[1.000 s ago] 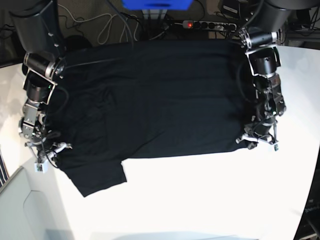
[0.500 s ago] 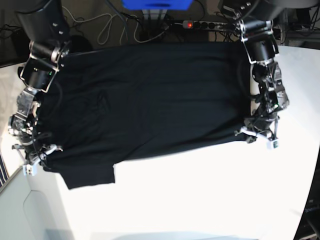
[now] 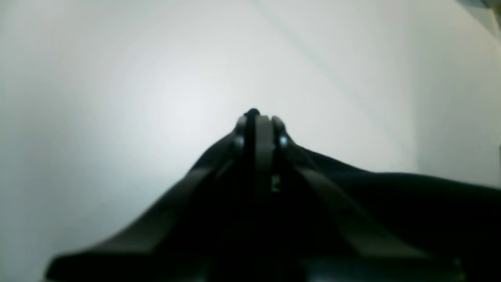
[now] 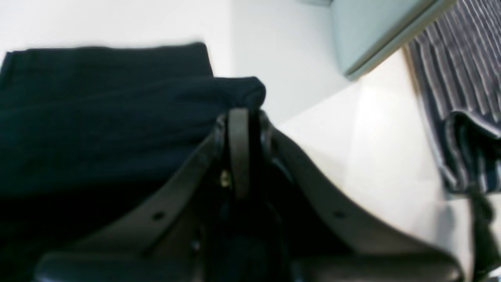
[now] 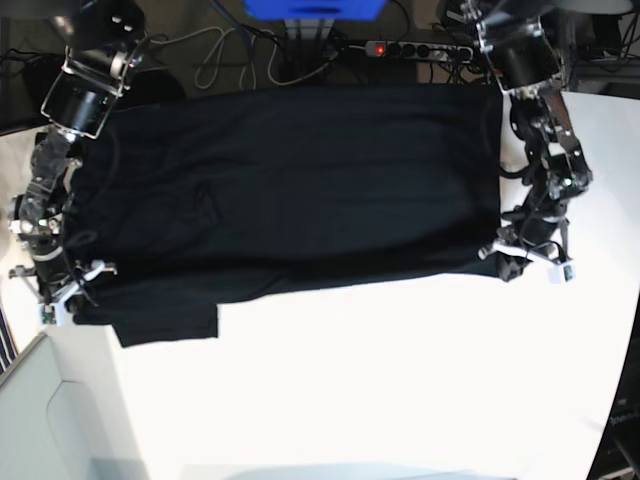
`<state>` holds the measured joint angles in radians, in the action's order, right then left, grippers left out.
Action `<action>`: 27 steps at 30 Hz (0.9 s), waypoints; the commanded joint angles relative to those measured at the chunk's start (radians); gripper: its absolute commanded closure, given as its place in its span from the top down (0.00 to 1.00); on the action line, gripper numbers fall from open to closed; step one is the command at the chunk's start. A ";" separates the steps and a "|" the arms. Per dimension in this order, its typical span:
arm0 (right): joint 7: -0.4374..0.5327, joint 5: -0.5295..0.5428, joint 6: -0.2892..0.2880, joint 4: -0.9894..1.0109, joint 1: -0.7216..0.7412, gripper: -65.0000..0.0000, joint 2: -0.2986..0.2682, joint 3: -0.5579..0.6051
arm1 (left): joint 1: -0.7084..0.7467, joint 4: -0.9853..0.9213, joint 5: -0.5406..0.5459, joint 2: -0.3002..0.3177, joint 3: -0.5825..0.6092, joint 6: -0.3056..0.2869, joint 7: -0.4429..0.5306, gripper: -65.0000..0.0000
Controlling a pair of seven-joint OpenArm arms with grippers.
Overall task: Fold the T-shirt properly
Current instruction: 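Lift the hem with both grippers and fold it toward the shoulder edge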
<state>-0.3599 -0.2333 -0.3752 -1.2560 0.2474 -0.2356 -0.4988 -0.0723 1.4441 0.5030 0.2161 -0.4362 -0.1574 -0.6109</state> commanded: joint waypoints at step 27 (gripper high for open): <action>0.025 0.012 -0.276 -0.150 -0.228 0.00 -0.017 -0.128 | 0.368 0.266 0.245 -0.068 -0.154 -0.012 0.024 0.00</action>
<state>-0.3588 -0.2325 -0.6277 -1.3857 0.0074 -0.2348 -0.6231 0.2966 1.6951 0.7364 0.1387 -0.5861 -0.1616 -0.6033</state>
